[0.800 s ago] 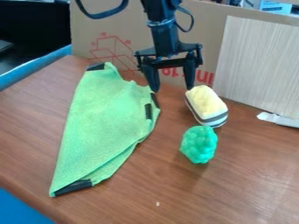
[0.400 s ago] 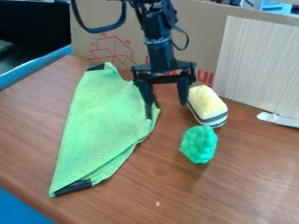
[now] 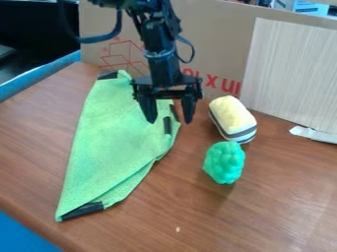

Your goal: Unfold the cloth from top right to bottom left

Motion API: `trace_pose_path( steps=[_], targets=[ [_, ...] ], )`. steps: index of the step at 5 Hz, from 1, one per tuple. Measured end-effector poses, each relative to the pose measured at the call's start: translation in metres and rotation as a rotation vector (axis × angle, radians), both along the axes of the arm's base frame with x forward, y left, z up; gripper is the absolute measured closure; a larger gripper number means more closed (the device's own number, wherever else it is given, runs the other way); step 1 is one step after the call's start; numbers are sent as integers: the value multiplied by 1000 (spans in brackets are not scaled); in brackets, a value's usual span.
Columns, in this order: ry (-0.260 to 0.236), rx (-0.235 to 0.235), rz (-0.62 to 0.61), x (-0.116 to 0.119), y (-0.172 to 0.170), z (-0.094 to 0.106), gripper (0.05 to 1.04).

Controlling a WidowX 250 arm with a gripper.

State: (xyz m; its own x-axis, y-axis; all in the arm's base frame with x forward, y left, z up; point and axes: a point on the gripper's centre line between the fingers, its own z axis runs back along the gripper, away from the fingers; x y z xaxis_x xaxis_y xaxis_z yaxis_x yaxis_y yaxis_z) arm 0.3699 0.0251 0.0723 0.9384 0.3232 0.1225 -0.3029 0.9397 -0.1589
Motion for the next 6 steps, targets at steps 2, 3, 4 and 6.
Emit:
trace_pose_path(
  steps=[2, 3, 4, 6],
  targets=[
    [-44, 24, 4, 3, 3, -8, 84],
    [-59, 33, 10, 11, 6, -4, 84],
    [-57, 32, 15, 14, 12, -8, 86],
    [-50, 49, 24, 18, 16, -18, 260]
  ],
)
